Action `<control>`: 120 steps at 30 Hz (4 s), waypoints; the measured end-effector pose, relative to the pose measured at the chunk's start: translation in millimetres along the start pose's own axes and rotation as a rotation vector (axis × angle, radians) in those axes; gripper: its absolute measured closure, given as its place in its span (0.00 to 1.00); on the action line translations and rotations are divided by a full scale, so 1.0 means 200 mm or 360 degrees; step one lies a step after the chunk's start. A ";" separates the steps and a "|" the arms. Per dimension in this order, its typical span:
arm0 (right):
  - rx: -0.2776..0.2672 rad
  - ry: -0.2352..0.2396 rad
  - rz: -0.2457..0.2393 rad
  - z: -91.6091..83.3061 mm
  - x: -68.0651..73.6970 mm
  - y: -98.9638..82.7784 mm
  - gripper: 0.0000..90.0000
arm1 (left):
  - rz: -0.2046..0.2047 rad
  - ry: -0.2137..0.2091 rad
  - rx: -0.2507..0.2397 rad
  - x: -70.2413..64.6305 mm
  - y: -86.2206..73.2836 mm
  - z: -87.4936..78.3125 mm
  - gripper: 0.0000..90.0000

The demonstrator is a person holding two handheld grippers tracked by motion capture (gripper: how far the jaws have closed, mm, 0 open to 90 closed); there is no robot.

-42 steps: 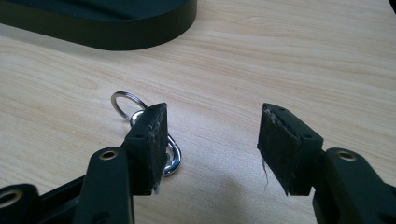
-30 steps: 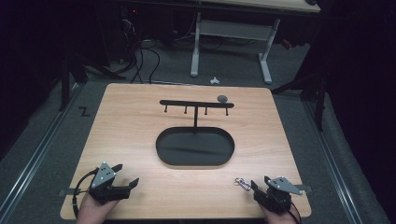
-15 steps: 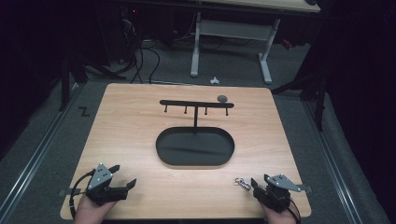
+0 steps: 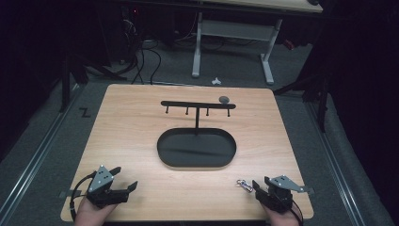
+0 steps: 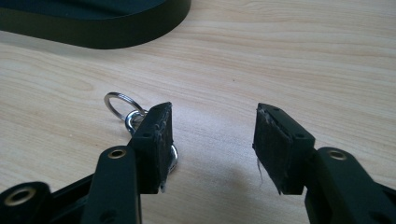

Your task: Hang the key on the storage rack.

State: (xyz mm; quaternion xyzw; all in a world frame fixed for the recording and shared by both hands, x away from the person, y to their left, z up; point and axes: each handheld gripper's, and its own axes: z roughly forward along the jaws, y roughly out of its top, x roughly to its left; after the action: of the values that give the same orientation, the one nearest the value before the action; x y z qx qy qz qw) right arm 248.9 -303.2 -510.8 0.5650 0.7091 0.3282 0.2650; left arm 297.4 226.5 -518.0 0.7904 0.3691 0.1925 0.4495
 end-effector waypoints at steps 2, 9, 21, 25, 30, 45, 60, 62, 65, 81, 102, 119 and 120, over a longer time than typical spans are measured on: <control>0.0008 0.0012 0.0007 0.00 0.01 0.00 0.55 | -0.0006 0.0000 -0.0004 0.00 0.00 0.00 0.18; 0.0019 0.0056 -0.0009 0.00 0.02 0.00 0.57 | -0.0007 -0.0003 -0.0005 0.01 0.00 0.00 0.18; 0.0103 0.0132 -0.0097 0.02 0.06 0.00 0.60 | -0.0004 -0.0026 0.0004 0.01 0.00 0.00 0.18; 0.0128 0.0152 -0.0136 0.03 0.08 0.00 0.61 | -0.0001 -0.0029 0.0006 0.01 0.00 0.00 0.18; 0.0159 0.0155 -0.0139 0.03 0.10 0.00 0.62 | 0.0003 -0.0035 0.0006 0.00 0.00 0.00 0.18; 0.0255 0.0147 -0.0177 0.05 0.12 0.03 0.60 | 0.0015 -0.0041 0.0021 0.00 -0.01 0.00 0.18; 0.0488 0.0170 -0.0285 0.07 0.12 0.16 0.59 | -0.0020 -0.0048 -0.0012 0.01 -0.01 -0.01 0.18; 0.0524 0.0175 -0.0308 0.08 0.12 0.18 0.58 | -0.0023 -0.0050 -0.0014 0.02 -0.01 -0.01 0.18; 0.0581 0.0187 -0.0320 0.08 0.12 0.20 0.57 | -0.0024 -0.0051 -0.0015 0.02 -0.01 -0.01 0.18; 0.0811 0.0202 -0.0398 0.13 0.13 0.26 0.56 | -0.0030 -0.0053 -0.0021 0.02 -0.01 -0.02 0.18; 0.1090 0.0269 -0.0569 0.22 0.17 0.35 0.59 | -0.0051 -0.0058 -0.0028 0.02 -0.01 -0.02 0.17; 0.1160 0.0288 -0.0629 0.29 0.22 0.38 0.50 | -0.0041 -0.0073 -0.0026 0.02 -0.01 -0.01 0.17; 0.1166 0.0294 -0.0629 0.29 0.21 0.38 0.50 | -0.0040 -0.0073 -0.0027 0.02 -0.01 -0.01 0.17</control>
State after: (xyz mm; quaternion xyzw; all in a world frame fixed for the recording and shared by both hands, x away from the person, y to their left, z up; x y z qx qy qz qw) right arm 330.2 -240.6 -489.9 0.4433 0.8942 0.0468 0.0399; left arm 297.4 231.8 -518.1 0.7861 0.3669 0.1718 0.4669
